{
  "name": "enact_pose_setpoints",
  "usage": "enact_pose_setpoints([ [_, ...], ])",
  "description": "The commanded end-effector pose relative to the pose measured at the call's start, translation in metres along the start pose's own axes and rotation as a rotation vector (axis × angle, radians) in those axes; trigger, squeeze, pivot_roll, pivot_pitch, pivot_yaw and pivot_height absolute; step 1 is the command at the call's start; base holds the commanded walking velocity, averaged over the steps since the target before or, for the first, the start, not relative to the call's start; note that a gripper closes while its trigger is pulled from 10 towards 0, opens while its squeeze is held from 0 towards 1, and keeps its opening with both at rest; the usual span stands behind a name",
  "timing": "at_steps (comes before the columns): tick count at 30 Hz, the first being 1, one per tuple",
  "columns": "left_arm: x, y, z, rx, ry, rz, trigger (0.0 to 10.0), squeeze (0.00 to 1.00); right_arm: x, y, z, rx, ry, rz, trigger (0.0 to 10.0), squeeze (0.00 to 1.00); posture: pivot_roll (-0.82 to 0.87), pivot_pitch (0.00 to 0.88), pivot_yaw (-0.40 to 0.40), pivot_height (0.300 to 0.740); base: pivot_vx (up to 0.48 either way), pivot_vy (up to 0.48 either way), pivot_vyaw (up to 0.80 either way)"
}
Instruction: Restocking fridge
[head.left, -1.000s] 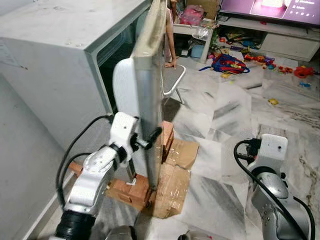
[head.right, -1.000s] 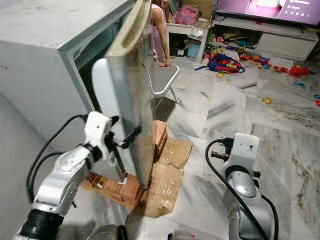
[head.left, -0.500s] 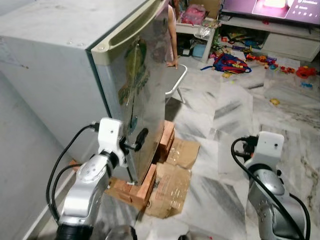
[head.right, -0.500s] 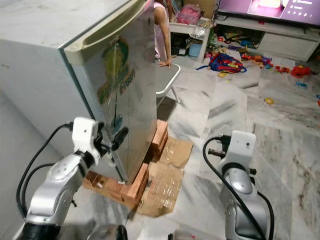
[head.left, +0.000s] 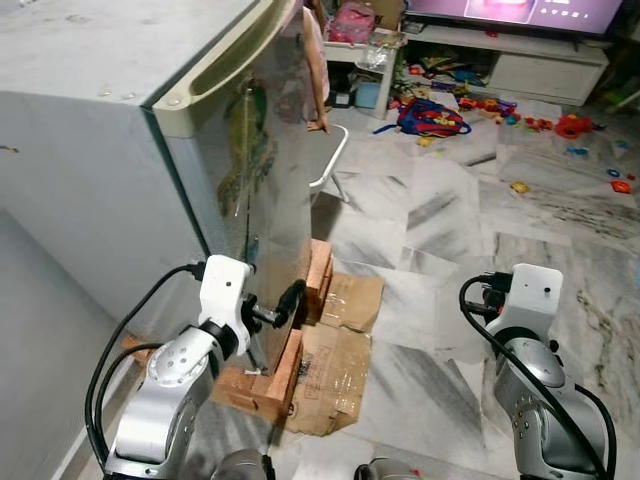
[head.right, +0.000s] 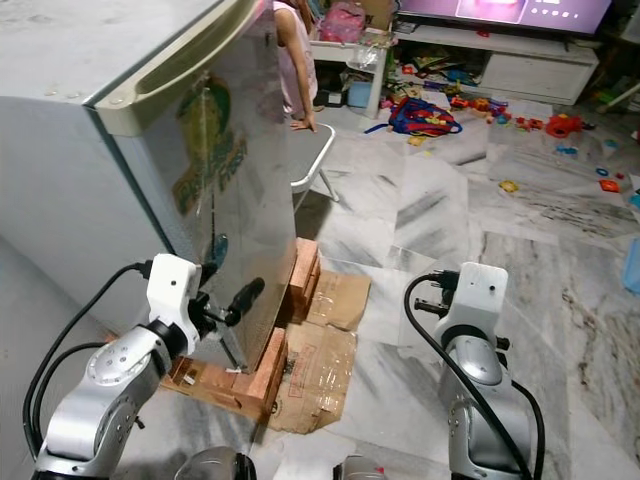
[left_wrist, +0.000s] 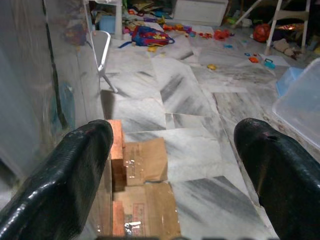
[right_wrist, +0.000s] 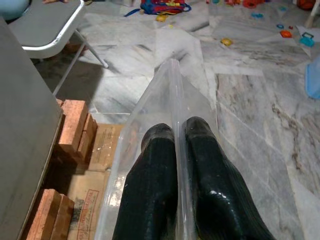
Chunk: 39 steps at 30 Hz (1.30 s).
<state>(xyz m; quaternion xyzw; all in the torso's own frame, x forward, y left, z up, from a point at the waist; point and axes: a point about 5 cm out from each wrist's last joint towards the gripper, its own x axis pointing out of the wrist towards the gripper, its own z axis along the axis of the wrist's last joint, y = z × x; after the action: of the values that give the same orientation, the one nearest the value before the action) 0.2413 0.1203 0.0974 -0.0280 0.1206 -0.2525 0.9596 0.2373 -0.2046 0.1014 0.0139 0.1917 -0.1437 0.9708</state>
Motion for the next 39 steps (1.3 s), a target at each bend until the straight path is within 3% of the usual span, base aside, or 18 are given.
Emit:
enact_pose_setpoints([
  [1,-0.0008,-0.0032,0.0016,0.008,0.004,-0.014,10.0,0.00,0.0016,-0.0034,-0.0009,0.001,0.010,-0.015,10.0,0.00,0.00,0.000,-0.008,0.740,-0.454,0.000,0.00],
  [11,-0.0020,-0.0019,0.0026,0.009,0.008,-0.008,10.0,0.00,0.0038,-0.0009,-0.0002,0.002,0.012,-0.009,10.0,0.00,0.01,0.000,-0.010,0.740,-0.439,0.000,0.00],
  [20,-0.0030,0.0000,0.0044,0.028,-0.013,-0.039,10.0,0.00,0.0044,-0.0019,0.0010,-0.005,0.006,-0.018,10.0,0.00,0.01,0.000,-0.010,0.740,-0.027,0.000,0.00],
  [39,-0.0011,-0.0020,0.0061,0.047,-0.038,-0.063,10.0,0.00,0.0043,-0.0037,0.0061,-0.028,-0.024,-0.038,10.0,0.00,0.02,0.000,-0.012,0.740,0.451,0.000,0.00],
])
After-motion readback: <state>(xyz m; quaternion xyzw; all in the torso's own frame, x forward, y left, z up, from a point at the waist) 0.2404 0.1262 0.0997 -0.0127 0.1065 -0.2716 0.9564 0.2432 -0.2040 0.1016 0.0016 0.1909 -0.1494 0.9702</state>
